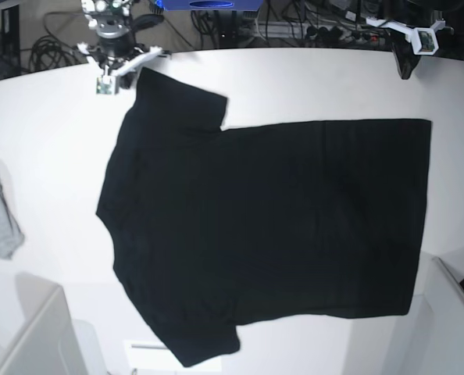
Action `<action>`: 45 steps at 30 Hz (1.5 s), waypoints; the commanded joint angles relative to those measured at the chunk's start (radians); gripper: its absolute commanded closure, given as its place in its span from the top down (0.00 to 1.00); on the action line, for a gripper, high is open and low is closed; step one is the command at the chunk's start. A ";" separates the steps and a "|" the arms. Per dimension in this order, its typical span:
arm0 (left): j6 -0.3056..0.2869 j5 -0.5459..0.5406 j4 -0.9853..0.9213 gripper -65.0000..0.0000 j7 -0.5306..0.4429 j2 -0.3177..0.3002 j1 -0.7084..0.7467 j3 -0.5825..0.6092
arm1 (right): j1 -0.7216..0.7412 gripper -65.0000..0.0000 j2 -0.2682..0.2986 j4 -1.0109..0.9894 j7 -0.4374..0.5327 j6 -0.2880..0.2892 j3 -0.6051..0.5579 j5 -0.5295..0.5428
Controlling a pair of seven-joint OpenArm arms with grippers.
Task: Fold the T-shirt properly
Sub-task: 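Lower both grippers to the shirt's shoulder edge corners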
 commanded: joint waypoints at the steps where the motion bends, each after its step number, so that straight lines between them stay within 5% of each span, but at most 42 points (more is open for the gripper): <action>1: 0.006 -0.043 0.011 0.00 -0.006 -0.007 0.002 -0.014 | -0.007 0.00 -0.002 0.024 0.020 -0.006 -0.017 -0.001; 3: 0.004 -0.115 0.009 0.00 0.033 -0.007 -0.018 -0.060 | -0.004 0.06 -0.003 0.025 0.020 -0.006 -0.050 -0.001; 4: 0.004 -0.145 0.009 0.03 0.059 -0.007 -0.032 -0.082 | 0.004 0.19 -0.003 0.025 0.020 -0.006 -0.066 0.001; 8: 0.004 -0.180 0.008 0.37 0.140 -0.004 -0.078 -0.169 | 0.016 0.59 0.000 0.025 0.020 -0.006 -0.093 0.080; 10: -0.021 -0.180 0.005 0.52 0.171 -0.001 -0.107 -0.218 | 0.032 0.67 0.017 0.022 0.020 -0.006 -0.079 0.188; 15: -0.254 -0.263 -0.080 0.69 0.283 0.001 -0.198 -0.339 | 0.090 0.59 0.077 -0.010 -0.031 -0.006 -0.026 0.357; 22: -0.386 -0.281 -0.204 0.69 0.461 0.001 -0.337 -0.477 | 0.159 0.51 0.075 -0.088 -0.114 -0.006 -0.004 0.366; 31: -0.403 -0.278 -0.227 0.69 0.482 0.001 -0.382 -0.473 | 0.170 0.48 0.074 -0.202 -0.114 -0.006 -0.006 0.366; 45: -0.403 -0.277 -0.235 0.69 0.482 0.001 -0.385 -0.476 | 0.124 0.48 0.072 -0.055 -0.114 -0.010 0.092 0.364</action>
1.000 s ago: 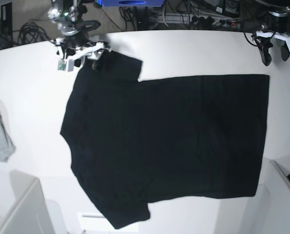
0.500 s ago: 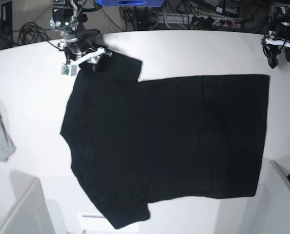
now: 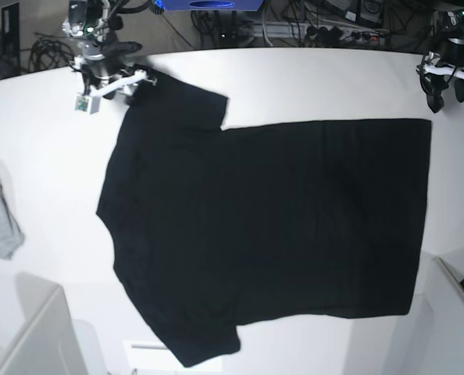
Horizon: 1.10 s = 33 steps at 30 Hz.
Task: Fold the T-shirt properly
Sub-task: 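Lower both grippers to the shirt's shoulder edge corners, then grasp the shirt's shoulder edge corners with both grippers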
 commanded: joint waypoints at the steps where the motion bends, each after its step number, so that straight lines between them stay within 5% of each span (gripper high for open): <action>1: -0.005 -0.007 0.012 0.69 -0.022 -0.013 0.010 -0.012 | -0.003 0.48 0.000 0.018 0.017 0.007 0.004 0.008; 23: -0.005 -0.015 -0.090 0.69 -0.020 -0.011 -0.053 -0.012 | 0.003 0.47 0.007 -0.155 0.022 0.010 -0.140 0.009; 26: -0.005 -0.015 -0.120 0.69 -0.020 -0.011 -0.075 -0.012 | 0.003 0.29 0.007 -0.155 0.022 0.010 -0.138 0.009; 28: -0.005 -0.016 -0.126 0.69 -0.020 -0.011 -0.094 -0.007 | 0.003 0.03 0.007 -0.155 0.022 0.010 -0.138 0.009; 33: -0.005 -0.016 -0.182 0.69 0.064 -0.011 -0.173 -0.018 | 0.003 0.00 0.004 -0.155 0.019 0.010 -0.138 0.009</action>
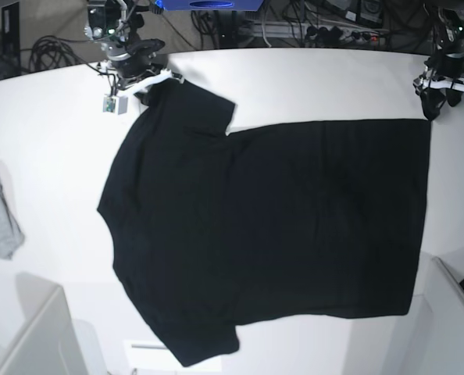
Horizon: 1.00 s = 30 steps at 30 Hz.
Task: Fold the T-shirt properly
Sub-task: 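Grasp the shirt's shoulder edge corners with both grippers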
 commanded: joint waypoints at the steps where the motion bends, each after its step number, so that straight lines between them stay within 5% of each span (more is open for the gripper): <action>1: -0.006 -0.013 -0.003 0.69 0.009 -0.015 -0.017 -0.010 | -0.018 0.00 0.000 -0.019 -0.104 -0.012 -0.004 -0.007; 21: -0.003 -0.004 -0.168 0.66 0.069 -0.018 -0.191 0.092 | -0.019 0.00 0.004 -0.019 -0.104 -0.012 -0.004 -0.005; 28: -0.003 -0.004 -0.179 0.07 0.069 -0.021 -0.191 0.098 | -0.019 0.00 0.000 -0.017 -0.104 -0.012 0.042 -0.005; 30: -0.003 -0.004 -0.178 0.00 0.069 -0.022 -0.191 0.098 | -0.019 0.00 -0.002 -0.017 -0.104 -0.012 0.066 -0.005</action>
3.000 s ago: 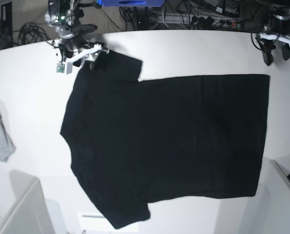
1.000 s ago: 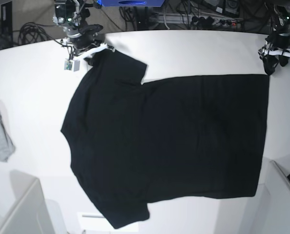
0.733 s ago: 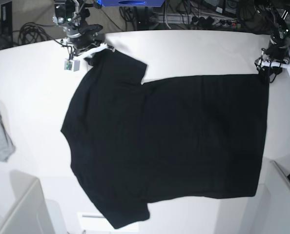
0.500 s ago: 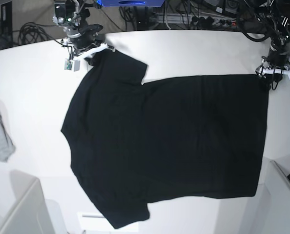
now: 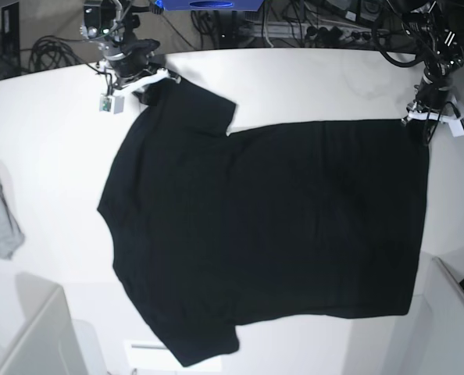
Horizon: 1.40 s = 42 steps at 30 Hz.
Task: Fold the T-shirt properly
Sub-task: 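Grasp the shirt's shoulder edge corners with both grippers, then lift the held edge and pull it toward the robot with both grippers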
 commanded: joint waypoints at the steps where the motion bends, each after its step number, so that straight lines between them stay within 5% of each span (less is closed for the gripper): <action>1: 0.008 0.024 0.005 0.00 0.039 -0.007 0.009 0.002 | -0.019 0.00 0.005 -0.012 -0.081 -0.044 0.020 -0.042; 10: 0.008 0.165 0.180 0.00 0.039 -0.005 0.132 -0.002 | -0.054 0.00 0.007 0.055 -0.081 -0.042 0.086 -0.042; 26: 0.008 0.165 0.337 0.00 0.034 -0.004 0.317 -0.006 | -0.201 0.00 0.007 0.218 -0.078 -0.042 0.087 -0.042; 34: 0.011 0.173 0.447 0.00 0.039 0.041 0.297 0.002 | -0.149 0.00 0.008 0.264 -0.078 -0.042 0.081 -0.042; 42: 0.087 0.174 0.458 0.00 0.059 0.042 0.231 0.002 | -0.056 0.00 0.008 0.265 -0.083 -0.042 0.076 -0.042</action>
